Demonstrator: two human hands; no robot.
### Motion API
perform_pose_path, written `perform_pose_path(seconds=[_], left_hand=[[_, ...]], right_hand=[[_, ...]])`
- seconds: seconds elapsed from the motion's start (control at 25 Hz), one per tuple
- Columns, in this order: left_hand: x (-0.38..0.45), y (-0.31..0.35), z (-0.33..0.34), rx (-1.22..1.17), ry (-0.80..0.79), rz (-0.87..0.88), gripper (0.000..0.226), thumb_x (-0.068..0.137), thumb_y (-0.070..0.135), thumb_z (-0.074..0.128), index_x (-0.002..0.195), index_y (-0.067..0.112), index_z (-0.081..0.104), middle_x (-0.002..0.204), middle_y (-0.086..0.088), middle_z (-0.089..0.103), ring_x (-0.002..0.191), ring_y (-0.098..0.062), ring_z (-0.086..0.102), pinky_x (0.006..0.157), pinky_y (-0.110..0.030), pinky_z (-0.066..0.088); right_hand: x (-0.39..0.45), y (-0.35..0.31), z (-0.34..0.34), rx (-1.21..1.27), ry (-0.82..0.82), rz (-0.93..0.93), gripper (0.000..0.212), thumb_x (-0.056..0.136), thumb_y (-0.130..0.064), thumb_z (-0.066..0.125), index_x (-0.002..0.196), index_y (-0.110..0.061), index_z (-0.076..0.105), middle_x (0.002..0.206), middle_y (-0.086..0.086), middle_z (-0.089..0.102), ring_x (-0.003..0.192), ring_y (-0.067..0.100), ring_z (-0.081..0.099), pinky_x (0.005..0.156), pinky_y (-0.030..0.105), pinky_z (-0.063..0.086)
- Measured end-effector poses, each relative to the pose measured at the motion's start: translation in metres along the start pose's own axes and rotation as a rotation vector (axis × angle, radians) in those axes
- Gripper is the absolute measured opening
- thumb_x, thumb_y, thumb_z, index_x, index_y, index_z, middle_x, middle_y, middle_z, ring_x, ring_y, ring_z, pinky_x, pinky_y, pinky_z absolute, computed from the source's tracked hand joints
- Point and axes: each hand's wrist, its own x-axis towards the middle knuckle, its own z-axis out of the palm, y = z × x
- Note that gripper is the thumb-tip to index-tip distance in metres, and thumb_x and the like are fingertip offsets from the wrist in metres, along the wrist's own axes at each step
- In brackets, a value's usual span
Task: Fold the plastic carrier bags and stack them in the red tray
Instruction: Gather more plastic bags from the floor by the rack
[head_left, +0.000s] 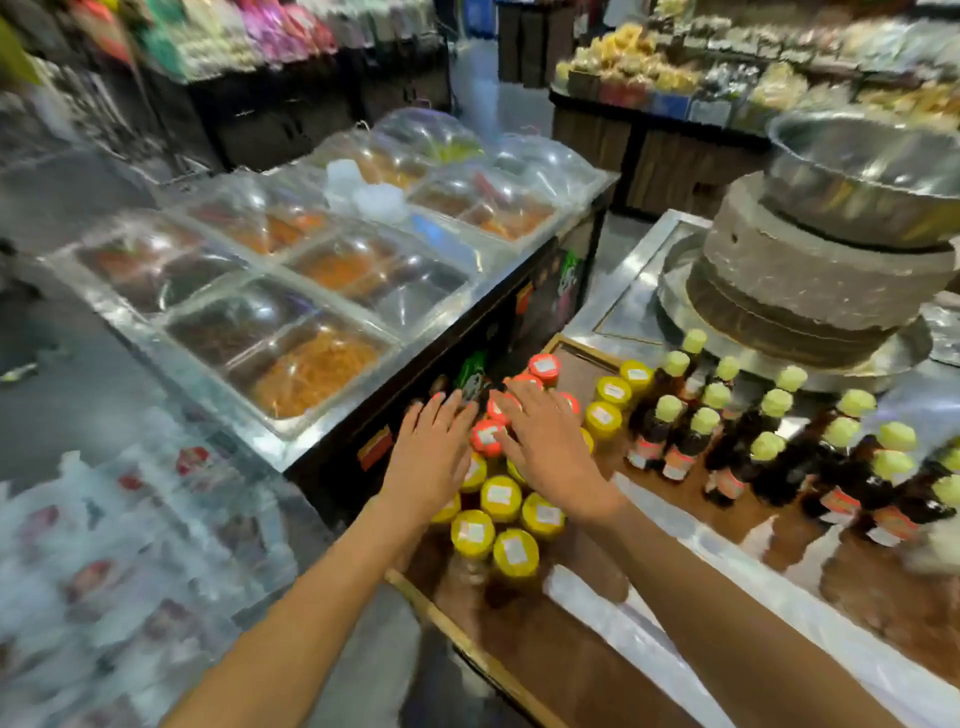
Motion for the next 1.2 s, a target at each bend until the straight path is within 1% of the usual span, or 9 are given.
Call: perform_pose_path(seconds=[0.12,0.24,0.36,0.48,0.56,0.64,0.72,0.96,1.2], left_hand=[[-0.053,-0.101,-0.026,0.042,0.027,-0.161,0.061,0.09,0.031,0.064,0.147,0.019,0.046,0.149,-0.009,0.047,0.137,-0.031,0.044,0.111,-0.052,0.039],[-0.12,-0.186,-0.045,0.046,0.066,-0.369,0.063,0.089,0.026,0.068,0.147,0.019,0.045,0.149,-0.01,0.047,0.136,-0.033,0.044,0.111,-0.053,0.038],[-0.192,-0.247,-0.064,0.059,0.066,-0.557,0.062,0.085,0.023,0.072,0.143,0.016,0.051,0.15,-0.012,0.048,0.135,-0.034,0.047,0.108,-0.053,0.039],[-0.262,-0.304,-0.081,0.106,0.057,-0.74,0.066,0.081,0.021,0.076,0.142,0.014,0.052,0.146,-0.014,0.051,0.132,-0.038,0.051,0.105,-0.053,0.042],[-0.297,-0.33,-0.089,0.13,0.045,-0.839,0.063,0.086,0.021,0.071,0.145,0.016,0.048,0.149,-0.014,0.047,0.136,-0.037,0.046,0.109,-0.053,0.039],[-0.316,-0.345,-0.093,0.131,0.054,-0.907,0.059,0.093,0.023,0.063,0.149,0.018,0.043,0.155,-0.011,0.04,0.143,-0.035,0.037,0.115,-0.052,0.032],[-0.327,-0.361,-0.094,0.131,0.075,-0.972,0.058,0.096,0.023,0.06,0.15,0.018,0.042,0.156,-0.01,0.039,0.145,-0.034,0.034,0.117,-0.051,0.029],[-0.34,-0.422,-0.075,0.132,0.022,-1.083,0.058,0.094,0.017,0.06,0.149,0.018,0.043,0.155,-0.011,0.04,0.142,-0.034,0.038,0.116,-0.051,0.031],[-0.326,-0.501,-0.057,0.023,0.082,-1.219,0.061,0.091,0.009,0.062,0.148,0.016,0.042,0.155,-0.012,0.039,0.143,-0.033,0.035,0.116,-0.053,0.032]], right_hand=[[0.058,-0.103,0.025,0.048,-0.012,-0.13,0.054,0.089,-0.034,0.072,0.138,-0.014,0.059,0.141,0.009,0.058,0.131,0.03,0.055,0.105,0.051,0.046],[0.096,-0.198,0.054,0.099,-0.073,-0.275,0.053,0.095,-0.036,0.062,0.143,-0.016,0.053,0.146,0.007,0.053,0.137,0.027,0.047,0.112,0.048,0.039],[0.127,-0.276,0.08,0.149,-0.108,-0.422,0.053,0.091,-0.031,0.069,0.139,-0.014,0.057,0.14,0.011,0.058,0.131,0.031,0.053,0.109,0.048,0.043],[0.153,-0.356,0.105,0.212,-0.176,-0.551,0.049,0.091,-0.029,0.059,0.136,-0.013,0.06,0.138,0.011,0.06,0.127,0.033,0.056,0.107,0.05,0.043],[0.162,-0.401,0.12,0.263,-0.213,-0.601,0.051,0.096,-0.028,0.053,0.145,-0.016,0.051,0.148,0.009,0.051,0.138,0.031,0.046,0.114,0.048,0.033],[0.166,-0.43,0.136,0.283,-0.255,-0.663,0.054,0.102,-0.029,0.049,0.154,-0.02,0.038,0.158,0.006,0.038,0.148,0.027,0.031,0.122,0.045,0.017],[0.176,-0.456,0.153,0.309,-0.295,-0.72,0.054,0.104,-0.03,0.046,0.156,-0.022,0.033,0.162,0.003,0.032,0.152,0.024,0.023,0.123,0.043,0.011],[0.234,-0.496,0.213,0.3,-0.446,-0.76,0.056,0.107,-0.035,0.035,0.16,-0.026,0.018,0.167,-0.002,0.015,0.155,0.021,0.009,0.126,0.044,0.006],[0.315,-0.528,0.265,0.315,-0.473,-0.789,0.057,0.105,-0.018,0.041,0.159,-0.022,0.023,0.165,0.002,0.023,0.154,0.025,0.017,0.125,0.046,0.012]])
